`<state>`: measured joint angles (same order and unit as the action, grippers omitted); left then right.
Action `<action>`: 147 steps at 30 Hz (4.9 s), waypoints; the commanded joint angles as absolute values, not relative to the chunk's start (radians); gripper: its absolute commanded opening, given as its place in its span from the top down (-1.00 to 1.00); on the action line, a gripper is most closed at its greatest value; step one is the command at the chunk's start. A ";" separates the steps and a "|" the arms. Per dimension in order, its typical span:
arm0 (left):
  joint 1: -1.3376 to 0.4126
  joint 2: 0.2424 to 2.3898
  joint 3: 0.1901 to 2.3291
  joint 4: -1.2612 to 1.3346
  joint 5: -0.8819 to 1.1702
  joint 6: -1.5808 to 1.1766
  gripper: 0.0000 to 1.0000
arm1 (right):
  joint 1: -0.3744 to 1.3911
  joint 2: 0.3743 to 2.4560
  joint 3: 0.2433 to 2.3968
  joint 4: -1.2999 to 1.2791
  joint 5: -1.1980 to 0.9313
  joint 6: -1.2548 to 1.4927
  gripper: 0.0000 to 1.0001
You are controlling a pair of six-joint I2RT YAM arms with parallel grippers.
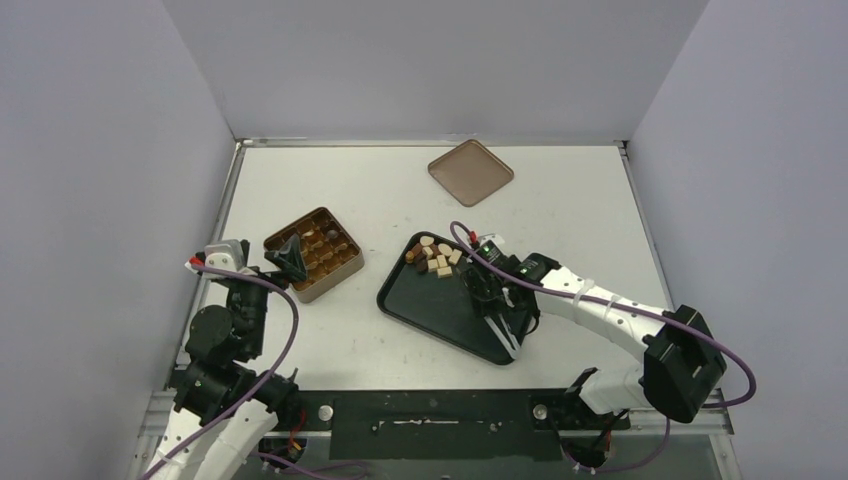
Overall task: Pack the chocolate
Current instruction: Pick up the fake chocolate from the plate, then place the fake chocolate in the packing box, then pick up the fake chocolate from the plate.
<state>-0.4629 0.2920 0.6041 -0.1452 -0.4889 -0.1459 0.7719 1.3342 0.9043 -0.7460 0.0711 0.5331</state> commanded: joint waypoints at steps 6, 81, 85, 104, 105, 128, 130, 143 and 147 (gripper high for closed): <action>-0.459 0.284 0.604 -0.101 -0.476 -0.149 -0.95 | 0.762 1.357 0.902 -0.689 0.053 0.517 0.24; -0.456 0.168 0.609 -0.115 -0.561 -0.143 -0.95 | 0.985 2.197 1.959 -0.413 -0.176 0.359 0.37; -0.456 0.166 0.609 -0.115 -0.562 -0.144 -0.95 | 0.986 2.215 1.971 -0.419 -0.180 0.365 0.31; -0.457 0.162 0.610 -0.117 -0.559 -0.147 -0.95 | 0.985 2.248 1.996 -0.451 -0.157 0.370 0.19; -0.457 0.162 0.609 -0.117 -0.559 -0.147 -0.95 | 0.985 2.247 1.996 -0.451 -0.156 0.369 0.18; -0.456 0.167 0.610 -0.121 -0.550 -0.152 -0.95 | 0.960 2.019 1.875 -0.462 -0.111 0.328 0.20; -0.456 0.169 0.609 -0.119 -0.546 -0.152 -0.95 | 0.953 1.969 1.810 -0.450 -0.101 0.330 0.20; -0.454 0.174 0.607 -0.118 -0.539 -0.152 -0.95 | 0.876 1.642 1.428 -0.482 0.010 0.368 0.20; -0.454 0.176 0.606 -0.116 -0.534 -0.152 -0.95 | 0.861 1.554 1.333 -0.508 0.050 0.384 0.19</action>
<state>-0.4564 0.1673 0.6006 -0.1459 -0.5488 -0.1497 0.8700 1.6611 1.3849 -0.5106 -0.0185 0.3588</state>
